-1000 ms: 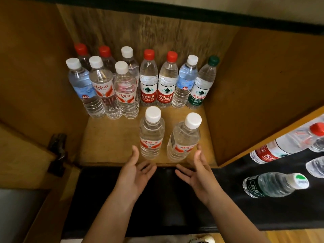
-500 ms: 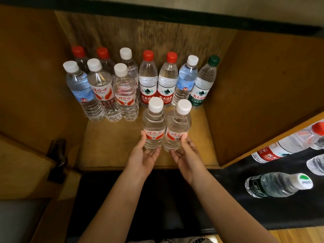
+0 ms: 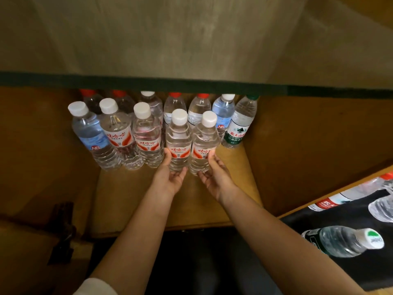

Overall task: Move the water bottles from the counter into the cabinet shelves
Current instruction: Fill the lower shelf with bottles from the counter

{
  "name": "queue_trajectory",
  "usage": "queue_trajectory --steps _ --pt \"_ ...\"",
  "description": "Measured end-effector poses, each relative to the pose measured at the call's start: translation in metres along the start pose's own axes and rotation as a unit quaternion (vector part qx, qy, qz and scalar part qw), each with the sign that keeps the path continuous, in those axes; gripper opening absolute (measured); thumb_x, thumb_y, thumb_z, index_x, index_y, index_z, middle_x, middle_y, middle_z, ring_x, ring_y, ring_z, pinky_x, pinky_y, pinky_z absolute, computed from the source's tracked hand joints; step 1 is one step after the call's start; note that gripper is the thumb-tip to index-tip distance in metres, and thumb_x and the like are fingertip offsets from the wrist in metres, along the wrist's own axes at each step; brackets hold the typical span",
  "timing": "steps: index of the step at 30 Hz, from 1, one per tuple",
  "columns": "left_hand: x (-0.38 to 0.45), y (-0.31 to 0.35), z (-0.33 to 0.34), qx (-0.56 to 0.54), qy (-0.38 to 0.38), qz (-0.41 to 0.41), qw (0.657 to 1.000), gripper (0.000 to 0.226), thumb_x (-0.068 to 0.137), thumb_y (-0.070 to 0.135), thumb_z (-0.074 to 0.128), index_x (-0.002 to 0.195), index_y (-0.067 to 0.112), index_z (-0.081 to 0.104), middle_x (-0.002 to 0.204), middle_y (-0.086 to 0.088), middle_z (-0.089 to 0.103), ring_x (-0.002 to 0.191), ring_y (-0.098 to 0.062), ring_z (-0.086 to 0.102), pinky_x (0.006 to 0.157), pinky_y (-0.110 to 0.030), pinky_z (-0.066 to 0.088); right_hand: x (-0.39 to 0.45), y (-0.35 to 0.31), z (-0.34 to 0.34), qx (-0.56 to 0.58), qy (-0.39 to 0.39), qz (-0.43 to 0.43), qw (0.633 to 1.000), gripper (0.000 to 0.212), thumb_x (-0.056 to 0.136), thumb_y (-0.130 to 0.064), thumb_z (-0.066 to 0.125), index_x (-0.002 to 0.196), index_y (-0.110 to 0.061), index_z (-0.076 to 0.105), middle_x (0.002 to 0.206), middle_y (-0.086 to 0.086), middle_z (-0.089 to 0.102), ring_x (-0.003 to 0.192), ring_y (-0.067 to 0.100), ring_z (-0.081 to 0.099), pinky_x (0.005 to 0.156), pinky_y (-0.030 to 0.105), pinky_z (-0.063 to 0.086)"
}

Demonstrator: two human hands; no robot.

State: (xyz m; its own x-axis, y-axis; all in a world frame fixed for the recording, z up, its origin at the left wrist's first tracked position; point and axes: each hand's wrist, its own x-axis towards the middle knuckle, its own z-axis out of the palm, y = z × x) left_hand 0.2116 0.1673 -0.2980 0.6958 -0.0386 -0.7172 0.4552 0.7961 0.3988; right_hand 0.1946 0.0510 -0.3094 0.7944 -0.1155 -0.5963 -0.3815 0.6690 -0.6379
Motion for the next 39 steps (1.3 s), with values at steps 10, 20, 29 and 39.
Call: queue_trajectory --steps 10,20,29,39 --pt "0.01 0.019 0.008 -0.052 -0.042 0.007 0.998 0.072 0.056 0.018 0.074 0.122 0.007 0.047 0.128 -0.018 0.053 0.121 -0.036 0.049 0.103 -0.051 0.04 0.022 -0.007 0.026 -0.022 0.002 -0.012 1.0 0.045 0.087 -0.029 0.058 0.126 -0.01 0.048 0.124 0.012 0.061 0.111 0.028 0.06 0.099 0.044 0.047" --pt "-0.03 0.046 -0.008 0.454 -0.051 0.162 0.875 0.023 0.092 0.038 0.049 0.098 0.022 0.065 0.105 0.0 0.069 0.098 -0.021 0.065 0.08 -0.031 0.05 0.004 -0.04 0.009 -0.265 0.02 -0.09 0.96 0.049 0.081 -0.02 0.068 0.127 -0.023 0.049 0.138 0.005 0.049 0.123 0.026 0.049 0.105 0.047 0.039" --pt "-0.053 0.12 0.036 0.692 -0.008 0.551 0.466 0.044 0.082 0.003 0.063 0.123 0.019 0.059 0.128 -0.006 0.057 0.12 -0.023 0.05 0.099 -0.03 0.041 -0.006 -0.091 0.056 -0.529 -0.092 -0.337 0.773 0.06 0.079 0.002 0.067 0.132 -0.017 0.046 0.137 0.002 0.048 0.128 0.018 0.041 0.1 0.028 0.036" --pt "-0.037 0.116 0.034 0.72 0.024 0.515 0.464 0.039 0.082 0.004 0.065 0.119 0.014 0.061 0.126 -0.014 0.058 0.116 -0.034 0.052 0.096 -0.044 0.042 0.004 -0.086 0.06 -0.589 -0.037 -0.409 0.696 0.054 0.075 0.002 0.068 0.121 -0.016 0.049 0.118 0.01 0.059 0.109 0.025 0.051 0.09 0.038 0.044"
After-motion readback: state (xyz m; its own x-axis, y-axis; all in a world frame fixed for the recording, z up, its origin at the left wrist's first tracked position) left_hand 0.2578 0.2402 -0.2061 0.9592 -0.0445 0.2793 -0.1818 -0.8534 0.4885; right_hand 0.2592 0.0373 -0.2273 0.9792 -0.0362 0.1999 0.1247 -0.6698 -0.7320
